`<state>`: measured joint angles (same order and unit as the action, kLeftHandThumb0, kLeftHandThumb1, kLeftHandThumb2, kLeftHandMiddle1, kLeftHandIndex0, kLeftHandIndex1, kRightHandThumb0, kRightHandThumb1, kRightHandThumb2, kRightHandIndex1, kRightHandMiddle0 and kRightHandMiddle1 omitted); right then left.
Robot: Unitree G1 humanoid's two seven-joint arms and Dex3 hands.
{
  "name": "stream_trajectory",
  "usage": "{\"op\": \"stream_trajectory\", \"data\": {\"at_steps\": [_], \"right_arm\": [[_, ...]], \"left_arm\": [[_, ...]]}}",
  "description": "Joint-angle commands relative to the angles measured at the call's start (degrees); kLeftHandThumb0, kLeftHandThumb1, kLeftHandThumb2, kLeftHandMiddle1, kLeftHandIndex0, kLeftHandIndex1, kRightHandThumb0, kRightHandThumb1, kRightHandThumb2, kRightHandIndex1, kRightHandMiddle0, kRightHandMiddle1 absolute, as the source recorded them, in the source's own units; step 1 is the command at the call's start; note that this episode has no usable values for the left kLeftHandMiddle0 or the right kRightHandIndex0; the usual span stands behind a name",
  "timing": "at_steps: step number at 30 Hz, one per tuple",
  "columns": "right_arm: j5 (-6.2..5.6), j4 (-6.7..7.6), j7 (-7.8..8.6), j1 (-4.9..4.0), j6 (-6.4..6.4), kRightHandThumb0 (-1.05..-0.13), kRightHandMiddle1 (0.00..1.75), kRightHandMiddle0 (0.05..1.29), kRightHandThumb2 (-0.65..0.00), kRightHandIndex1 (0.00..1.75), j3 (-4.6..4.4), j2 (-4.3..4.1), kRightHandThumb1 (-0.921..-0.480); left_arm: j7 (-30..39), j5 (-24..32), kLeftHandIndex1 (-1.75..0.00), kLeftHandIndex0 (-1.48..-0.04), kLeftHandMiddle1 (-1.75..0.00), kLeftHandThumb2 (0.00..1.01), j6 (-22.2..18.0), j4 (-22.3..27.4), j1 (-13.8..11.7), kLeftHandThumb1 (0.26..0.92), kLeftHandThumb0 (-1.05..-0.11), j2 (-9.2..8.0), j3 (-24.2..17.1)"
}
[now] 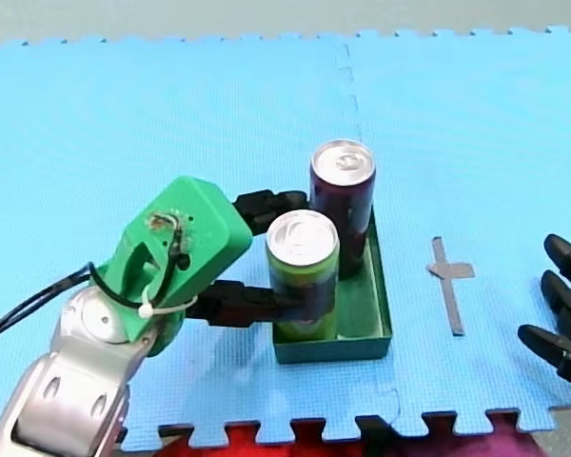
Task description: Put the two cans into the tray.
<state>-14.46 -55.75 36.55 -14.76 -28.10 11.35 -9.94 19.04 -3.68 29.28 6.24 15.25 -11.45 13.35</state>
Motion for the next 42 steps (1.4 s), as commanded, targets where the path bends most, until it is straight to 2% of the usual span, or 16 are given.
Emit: {"op": "stream_trajectory", "data": {"at_steps": [1, 7, 13, 19, 28, 36, 38, 39, 40, 41, 42], "right_arm": [[0.38, -0.88, 0.09, 0.57, 1.09, -1.048, 0.00, 0.15, -0.126, 0.00, -0.04, 0.02, -0.921], [0.21, -1.52, 0.30, 0.05, 1.03, -1.048, 0.00, 0.16, -0.122, 0.00, 0.20, 0.13, -0.921], [0.20, -2.28, 0.42, -0.30, 0.63, -1.048, 0.00, 0.16, -0.117, 0.00, 0.46, 0.21, -0.921], [0.04, -2.07, 0.62, -0.20, 0.57, -1.048, 0.00, 0.16, -0.114, 0.00, 0.58, 0.29, -0.921], [0.00, -2.40, 0.91, -0.45, 0.54, -1.048, 0.00, 0.16, -0.112, 0.01, 0.75, 0.14, -0.921], [0.29, -2.33, 0.64, -0.60, 0.44, -1.048, 0.00, 0.16, -0.112, 0.01, 0.60, 0.05, -0.921], [0.47, -2.30, 0.48, -0.57, 0.19, -1.048, 0.00, 0.16, -0.112, 0.01, 0.53, 0.04, -0.921], [0.73, -2.07, 0.11, -0.49, -0.23, -1.048, 0.00, 0.16, -0.112, 0.01, 0.38, 0.19, -0.921], [1.06, -1.75, -0.37, -0.42, -0.75, -1.048, 0.00, 0.16, -0.112, 0.01, 0.18, 0.38, -0.921], [1.61, -1.20, -1.20, -0.33, -1.63, -1.048, 0.00, 0.16, -0.112, 0.01, -0.16, 0.72, -0.921], [2.48, -0.46, -2.57, -0.30, -2.90, -1.048, 0.00, 0.17, -0.113, 0.01, -0.68, 1.25, -0.921]], "left_arm": [[0.1, -0.5, 0.00, -0.22, -0.05, 0.00, -0.8, -0.1, -0.1, 0.814, -1.048, -0.76, 0.0], [2.3, -1.6, 0.00, -0.16, -0.02, 0.00, -2.5, 0.3, 0.2, 0.799, -1.048, -3.26, 0.8], [3.7, -1.4, 0.00, -0.14, -0.01, 0.00, -4.4, -0.2, -0.3, 0.800, -1.048, -4.66, 0.1], [6.0, -0.2, 0.00, -0.13, -0.01, 0.00, -8.4, -2.9, -1.4, 0.807, -1.048, -6.85, -1.8], [7.4, 4.4, 0.00, -0.12, -0.03, 0.00, -13.5, -6.6, -3.6, 0.804, -1.048, -6.41, -5.8], [9.4, 7.3, 0.00, -0.12, -0.04, 0.00, -15.7, -9.1, -4.3, 0.788, -1.048, -7.54, -8.8], [9.3, 8.2, 0.00, -0.12, -0.04, 0.00, -16.0, -9.6, -4.6, 0.786, -1.048, -7.27, -9.8], [8.7, 9.3, 0.00, -0.12, -0.04, 0.00, -17.1, -10.7, -5.1, 0.785, -1.048, -6.22, -10.9], [7.8, 10.6, -0.04, -0.24, -0.07, 0.00, -18.8, -12.1, -5.7, 0.765, -1.048, -4.80, -12.3], [6.9, 12.3, -0.06, -0.38, -0.08, 0.00, -22.0, -14.9, -6.2, 0.753, -1.048, -2.86, -14.0], [6.4, 14.0, -0.05, -0.45, -0.07, 0.00, -26.3, -18.6, -6.3, 0.748, -1.048, -0.89, -15.9]]}}
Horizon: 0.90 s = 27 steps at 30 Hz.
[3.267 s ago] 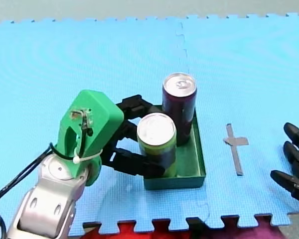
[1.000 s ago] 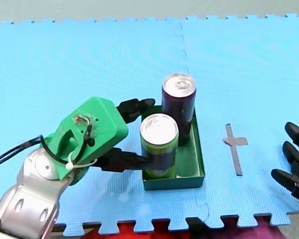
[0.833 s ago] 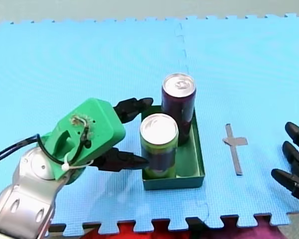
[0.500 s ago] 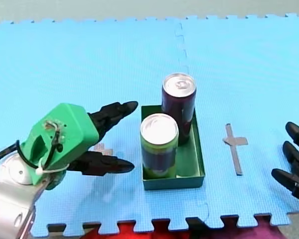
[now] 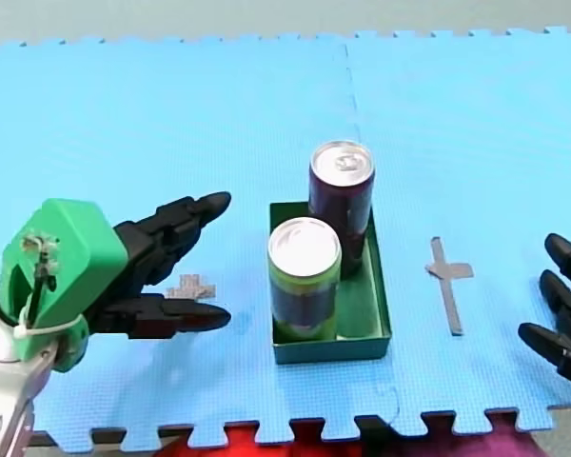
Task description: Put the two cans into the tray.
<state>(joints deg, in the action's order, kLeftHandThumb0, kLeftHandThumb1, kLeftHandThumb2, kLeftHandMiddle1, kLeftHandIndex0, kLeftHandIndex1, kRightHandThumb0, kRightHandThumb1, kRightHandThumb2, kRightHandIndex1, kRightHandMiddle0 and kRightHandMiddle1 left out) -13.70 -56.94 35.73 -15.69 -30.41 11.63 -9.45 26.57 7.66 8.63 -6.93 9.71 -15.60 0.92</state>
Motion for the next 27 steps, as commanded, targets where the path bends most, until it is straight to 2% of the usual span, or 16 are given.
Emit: {"op": "stream_trajectory", "data": {"at_steps": [1, 2, 4, 5, 6, 7, 9, 11, 14, 17, 22, 27], "right_arm": [[2.76, 1.43, -3.43, 0.56, -1.86, -1.048, 0.00, 0.17, -0.113, 0.01, -1.53, 1.35, -0.921], [4.04, 2.04, -5.49, 0.33, -3.06, -1.048, 0.01, 0.17, -0.113, 0.01, -2.14, 1.99, -0.921], [8.22, 2.80, -11.79, -0.57, -5.86, -1.048, 0.01, 0.18, -0.099, 0.00, -3.79, 3.17, -0.921], [10.89, 3.00, -15.59, -1.02, -7.67, -1.048, 0.01, 0.19, -0.088, 0.00, -4.63, 3.61, -0.921], [13.84, 3.21, -19.67, -1.39, -9.62, -0.983, 0.01, 0.20, -0.059, 0.00, -5.45, 3.93, -0.903], [16.17, 3.30, -22.87, -1.70, -11.12, -0.949, 0.01, 0.21, -0.043, 0.00, -6.04, 4.06, -0.895], [19.00, 3.29, -26.97, -2.31, -12.74, -0.916, 0.01, 0.22, -0.026, 0.00, -6.63, 4.10, -0.892], [20.32, 3.15, -28.90, -3.15, -12.93, -0.931, 0.02, 0.25, -0.026, 0.00, -7.03, 4.04, -0.914], [21.71, 2.25, -30.87, -5.19, -12.21, -0.936, 0.02, 0.27, -0.054, 0.00, -7.91, 4.47, -0.920], [22.48, 0.84, -32.18, -7.13, -11.61, -0.936, 0.02, 0.28, -0.081, 0.01, -8.62, 5.45, -0.921], [23.89, -0.02, -34.49, -9.34, -10.23, -0.939, 0.01, 0.30, -0.133, 0.00, -9.79, 6.74, -0.921], [25.06, -1.08, -36.20, -11.14, -9.92, -0.940, 0.01, 0.30, -0.198, 0.00, -10.80, 6.75, -0.921]], "left_arm": [[-1.3, 4.0, -0.05, -0.51, -0.07, 0.00, -9.8, -9.0, -0.6, 0.744, -1.048, 4.73, -4.8], [-1.3, 4.8, -0.04, -0.53, -0.07, 0.00, -13.4, -12.0, -0.2, 0.744, -1.048, 5.82, -5.9], [-1.9, 5.1, -0.04, -0.55, -0.07, 0.00, -19.7, -16.2, 0.4, 0.748, -1.047, 7.29, -7.0], [-2.8, 4.9, -0.03, -0.56, -0.07, 0.01, -22.5, -18.1, 0.9, 0.753, -1.047, 7.96, -7.4], [-3.8, 4.9, -0.04, -0.60, -0.07, 0.01, -25.5, -20.5, 1.5, 0.787, -1.024, 8.70, -8.3], [-4.6, 5.1, -0.04, -0.63, -0.06, 0.02, -27.8, -22.7, 2.2, 0.812, -1.011, 9.32, -9.0], [-5.7, 6.0, -0.03, -0.66, -0.06, 0.02, -30.6, -25.9, 3.2, 0.848, -0.993, 10.14, -10.6], [-7.0, 6.1, -0.02, -0.68, -0.05, 0.03, -32.1, -27.8, 3.7, 0.884, -0.968, 10.50, -11.4], [-9.5, 4.9, -0.02, -0.69, -0.04, 0.02, -34.8, -30.2, 4.3, 0.911, -0.943, 10.86, -11.5], [-10.9, 3.6, -0.01, -0.69, -0.03, 0.03, -37.6, -33.4, 5.2, 0.920, -0.922, 10.90, -11.4], [-12.9, 3.1, -0.01, -0.70, -0.03, 0.06, -40.9, -37.3, 6.6, 0.921, -0.892, 11.27, -11.9], [-15.4, 2.8, -0.01, -0.70, -0.02, 0.07, -43.4, -40.0, 7.6, 0.921, -0.868, 11.64, -12.5]]}}
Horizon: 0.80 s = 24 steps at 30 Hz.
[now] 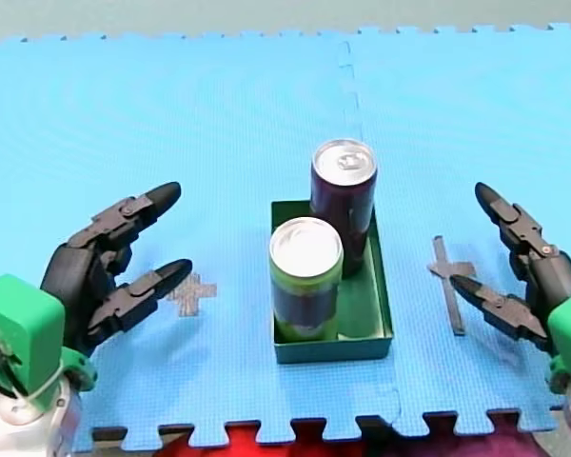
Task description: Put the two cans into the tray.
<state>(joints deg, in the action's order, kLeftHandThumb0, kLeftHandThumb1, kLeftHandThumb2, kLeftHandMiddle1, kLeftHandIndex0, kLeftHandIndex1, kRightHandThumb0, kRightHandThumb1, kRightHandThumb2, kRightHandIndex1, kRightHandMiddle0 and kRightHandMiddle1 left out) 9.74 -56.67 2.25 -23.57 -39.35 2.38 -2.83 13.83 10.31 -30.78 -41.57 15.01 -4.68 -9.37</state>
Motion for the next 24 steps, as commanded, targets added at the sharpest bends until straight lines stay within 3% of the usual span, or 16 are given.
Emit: {"op": "stream_trajectory", "data": {"at_steps": [1, 10, 13, 18, 24], "right_arm": [[1.94, -1.54, -3.22, -3.68, -0.91, -0.942, 0.01, 0.30, -0.209, 0.00, -1.81, 0.12, -0.921], [5.02, -3.92, -9.18, -6.61, -1.72, -0.960, 0.00, 0.31, -0.303, 0.00, -4.76, -0.36, -0.921], [5.37, -4.80, -10.08, -7.32, -1.79, -0.968, 0.00, 0.31, -0.330, 0.00, -5.49, -0.57, -0.921], [5.34, -5.70, -10.87, -7.78, -2.13, -0.980, 0.00, 0.31, -0.368, 0.00, -6.21, -0.86, -0.921], [5.39, -6.11, -12.18, -7.59, -3.01, -0.988, 0.00, 0.30, -0.411, 0.00, -6.78, -0.96, -0.921]], "left_arm": [[-3.2, 0.2, -0.01, -0.70, -0.02, 0.08, -4.3, -5.7, 2.4, 0.921, -0.865, 0.84, -2.5], [-7.4, -1.8, 0.00, -0.70, 0.00, 0.09, -7.4, -9.5, 4.2, 0.921, -0.851, 1.56, -2.6], [-7.5, -1.9, 0.00, -0.70, 0.00, 0.10, -7.8, -10.0, 4.4, 0.921, -0.855, 1.53, -2.8], [-7.6, -2.2, 0.00, -0.63, 0.00, 0.13, -8.2, -10.4, 4.3, 0.921, -0.883, 1.54, -2.8], [-7.6, -3.6, 0.00, -0.59, 0.00, 0.18, -8.4, -9.9, 3.6, 0.921, -0.928, 0.94, -2.1]]}}
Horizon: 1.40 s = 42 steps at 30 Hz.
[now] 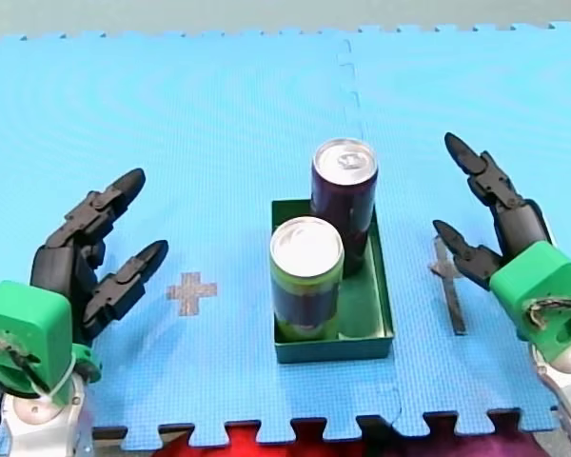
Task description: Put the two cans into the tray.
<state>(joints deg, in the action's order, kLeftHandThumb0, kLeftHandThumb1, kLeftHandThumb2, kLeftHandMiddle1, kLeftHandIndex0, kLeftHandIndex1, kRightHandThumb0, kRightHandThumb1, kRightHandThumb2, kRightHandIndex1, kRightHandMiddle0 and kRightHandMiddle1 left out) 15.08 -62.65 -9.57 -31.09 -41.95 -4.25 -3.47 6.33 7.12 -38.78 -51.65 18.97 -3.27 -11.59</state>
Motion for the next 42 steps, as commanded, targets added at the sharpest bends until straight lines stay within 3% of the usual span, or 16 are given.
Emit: {"op": "stream_trajectory", "data": {"at_steps": [1, 5, 10, 12, 14, 15, 18, 24, 42], "right_arm": [[0.11, -0.15, -0.62, 0.03, -0.50, -0.989, 0.00, 0.30, -0.415, 0.01, -0.26, -0.34, -0.921], [0.62, -0.42, -1.63, 0.56, -0.98, -0.990, 0.00, 0.31, -0.435, 0.05, -0.76, -0.82, -0.921], [-0.05, -0.45, -0.83, 1.96, -2.12, -0.996, 0.01, 0.33, -0.459, 0.01, -0.65, -1.40, -0.921], [-3.42, -0.25, 2.80, 2.90, -2.63, -0.998, 0.01, 0.33, -0.470, 0.00, 0.81, -0.77, -0.921], [-7.17, -0.01, 6.70, 3.54, -2.49, -0.998, 0.01, 0.33, -0.482, 0.00, 2.44, 0.13, -0.921], [-8.51, 0.11, 8.03, 3.70, -2.27, -0.994, 0.01, 0.33, -0.495, 0.00, 3.04, 0.48, -0.921], [-10.30, 0.51, 9.91, 3.92, -1.82, -0.991, 0.01, 0.34, -0.515, 0.00, 3.84, 0.95, -0.921], [-10.58, 1.25, 10.86, 4.27, -1.53, -0.990, 0.00, 0.34, -0.544, 0.00, 4.24, 0.85, -0.921], [-10.00, 1.07, 11.26, 4.84, -1.58, -1.014, 0.00, 0.34, -0.606, 0.00, 4.34, 0.76, -0.921]], "left_arm": [[-0.5, -1.0, 0.00, -0.59, 0.00, 0.19, -0.5, 0.5, -0.6, 0.921, -0.933, -0.66, 0.4], [-2.7, -3.9, 0.00, -0.57, 0.00, 0.22, -1.3, 2.5, -2.5, 0.921, -0.947, -1.63, 1.3], [-1.4, -2.9, 0.00, -0.54, 0.00, 0.26, -1.5, 4.4, -4.9, 0.921, -0.959, -2.80, 0.8], [0.2, -1.2, 0.00, -0.52, 0.00, 0.28, -1.4, 4.9, -5.6, 0.921, -0.967, -2.78, 0.4], [2.1, 0.4, 0.00, -0.50, 0.00, 0.31, -1.2, 5.4, -6.0, 0.921, -0.981, -2.63, 0.2], [3.1, 1.1, 0.00, -0.46, 0.00, 0.32, -1.1, 5.4, -6.1, 0.921, -0.986, -2.55, 0.1], [5.6, 2.9, 0.00, -0.40, 0.00, 0.34, -1.0, 5.3, -6.1, 0.921, -1.006, -2.41, -0.2], [8.0, 3.9, 0.00, -0.34, 0.00, 0.41, -1.2, 5.2, -6.4, 0.921, -1.047, -2.38, -0.5], [11.4, 4.3, 0.00, -0.26, 0.00, 0.53, -1.8, 3.2, -5.2, 0.921, -1.048, -2.77, -0.9]]}}
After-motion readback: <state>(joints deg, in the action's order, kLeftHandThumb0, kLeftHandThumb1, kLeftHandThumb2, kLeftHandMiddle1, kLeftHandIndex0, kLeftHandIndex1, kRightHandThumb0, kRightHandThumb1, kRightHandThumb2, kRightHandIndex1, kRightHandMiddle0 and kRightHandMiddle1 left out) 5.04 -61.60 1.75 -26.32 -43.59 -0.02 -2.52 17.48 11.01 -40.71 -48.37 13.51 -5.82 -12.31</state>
